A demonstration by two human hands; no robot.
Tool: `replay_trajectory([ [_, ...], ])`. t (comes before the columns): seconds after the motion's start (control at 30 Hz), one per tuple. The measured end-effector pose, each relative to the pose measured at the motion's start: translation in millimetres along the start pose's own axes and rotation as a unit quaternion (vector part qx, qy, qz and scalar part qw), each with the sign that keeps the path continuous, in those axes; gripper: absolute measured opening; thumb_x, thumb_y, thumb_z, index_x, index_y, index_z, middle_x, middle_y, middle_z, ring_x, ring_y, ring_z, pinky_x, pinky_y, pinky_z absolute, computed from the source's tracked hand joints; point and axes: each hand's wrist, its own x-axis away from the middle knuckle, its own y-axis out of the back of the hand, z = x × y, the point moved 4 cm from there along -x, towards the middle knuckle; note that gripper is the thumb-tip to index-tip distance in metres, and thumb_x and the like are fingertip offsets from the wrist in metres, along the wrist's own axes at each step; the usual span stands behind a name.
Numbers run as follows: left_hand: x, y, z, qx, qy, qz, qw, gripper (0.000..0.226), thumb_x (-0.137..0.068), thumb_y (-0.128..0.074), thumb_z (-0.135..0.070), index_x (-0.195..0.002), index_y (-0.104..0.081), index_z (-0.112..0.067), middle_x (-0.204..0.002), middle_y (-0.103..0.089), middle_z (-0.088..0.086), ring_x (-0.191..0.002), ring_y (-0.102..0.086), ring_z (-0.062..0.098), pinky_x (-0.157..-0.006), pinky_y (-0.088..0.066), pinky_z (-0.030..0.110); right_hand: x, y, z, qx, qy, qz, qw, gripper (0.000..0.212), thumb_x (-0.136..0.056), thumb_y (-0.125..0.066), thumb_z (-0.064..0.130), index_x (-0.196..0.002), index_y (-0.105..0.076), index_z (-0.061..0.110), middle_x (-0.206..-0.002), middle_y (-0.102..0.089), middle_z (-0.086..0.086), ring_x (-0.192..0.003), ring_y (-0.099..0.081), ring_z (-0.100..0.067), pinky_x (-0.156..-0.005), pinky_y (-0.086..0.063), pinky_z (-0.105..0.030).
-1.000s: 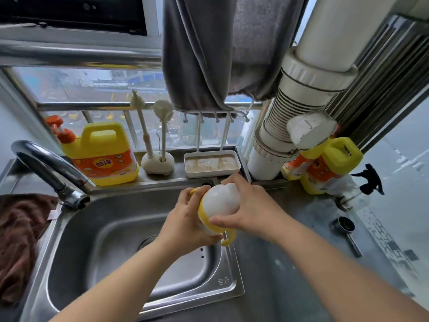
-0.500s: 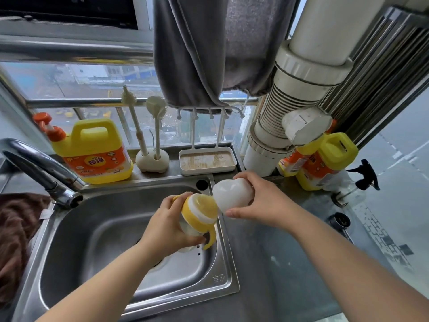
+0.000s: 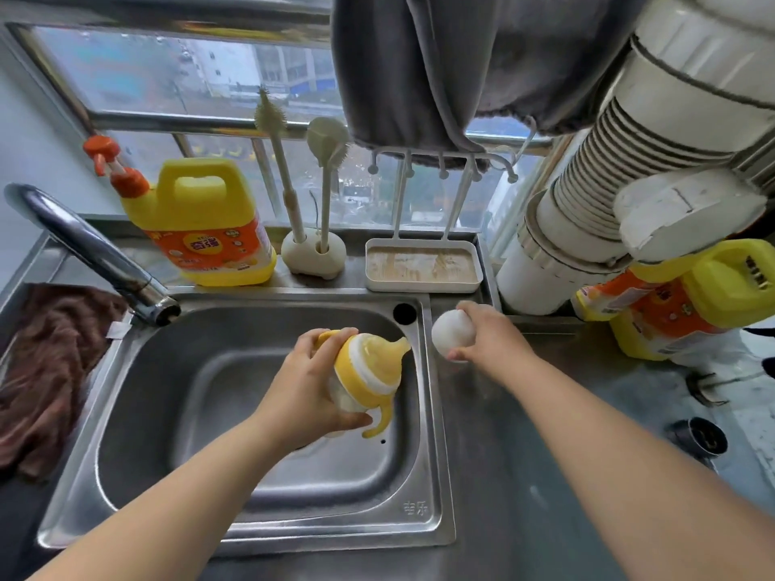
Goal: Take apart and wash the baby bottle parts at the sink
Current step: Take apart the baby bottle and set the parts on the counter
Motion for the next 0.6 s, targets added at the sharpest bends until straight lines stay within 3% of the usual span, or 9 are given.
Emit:
replay_trajectory([
  [0.17, -5, -7, 1, 0.008, -0.014, -0.016, 1.0, 0.109, -0.047, -0.09, -0.048, -0.139, -0.031, -0.042, -0.137, -0.03, -0.006, -0.122, -0.038, 0.015, -0.1, -0.035, 0.024, -34, -9, -5, 0.036, 0.006, 0.018, 0.999, 0.068, -0.087, -0.066, 0.016, -0.145, -0.032, 0.015, -0.146, -0.034, -0.012, -0.129, -0.042, -0.029, -0.103, -0.036, -0.035],
  [0.37, -8, -13, -1, 0.0, -0.022, -0.009, 1.0, 0.108, -0.047, -0.087, -0.054, -0.134, -0.023, -0.053, -0.139, -0.026, -0.009, -0.125, -0.036, 0.016, -0.102, -0.04, 0.032, -37, -14, -9, 0.017, 0.017, 0.037, 0.999, 0.079, -0.092, -0.059, 0.018, -0.152, -0.007, 0.022, -0.152, -0.026, -0.006, -0.133, -0.037, -0.026, -0.106, -0.033, -0.036],
  [0.5, -13, -14, -8, 0.0, -0.024, -0.01, 1.0, 0.107, -0.049, -0.087, -0.052, -0.136, -0.024, -0.051, -0.139, -0.027, -0.009, -0.124, -0.036, 0.016, -0.101, -0.041, 0.033, -23, -10, -10, -0.038, 0.029, 0.009, 0.999, 0.081, -0.09, -0.062, 0.02, -0.152, -0.009, 0.022, -0.158, -0.015, -0.001, -0.141, -0.027, -0.023, -0.112, -0.026, -0.035],
  [0.6, -14, -14, -16, 0.0, -0.028, -0.007, 1.0, 0.106, -0.051, -0.088, -0.049, -0.137, -0.026, -0.047, -0.139, -0.026, -0.009, -0.121, -0.034, 0.012, -0.1, -0.04, 0.031, -6, 4, 1, -0.086, 0.063, -0.059, 0.993, 0.063, -0.096, -0.053, 0.021, -0.15, -0.02, 0.017, -0.155, -0.023, -0.004, -0.139, -0.03, -0.02, -0.11, -0.026, -0.03],
])
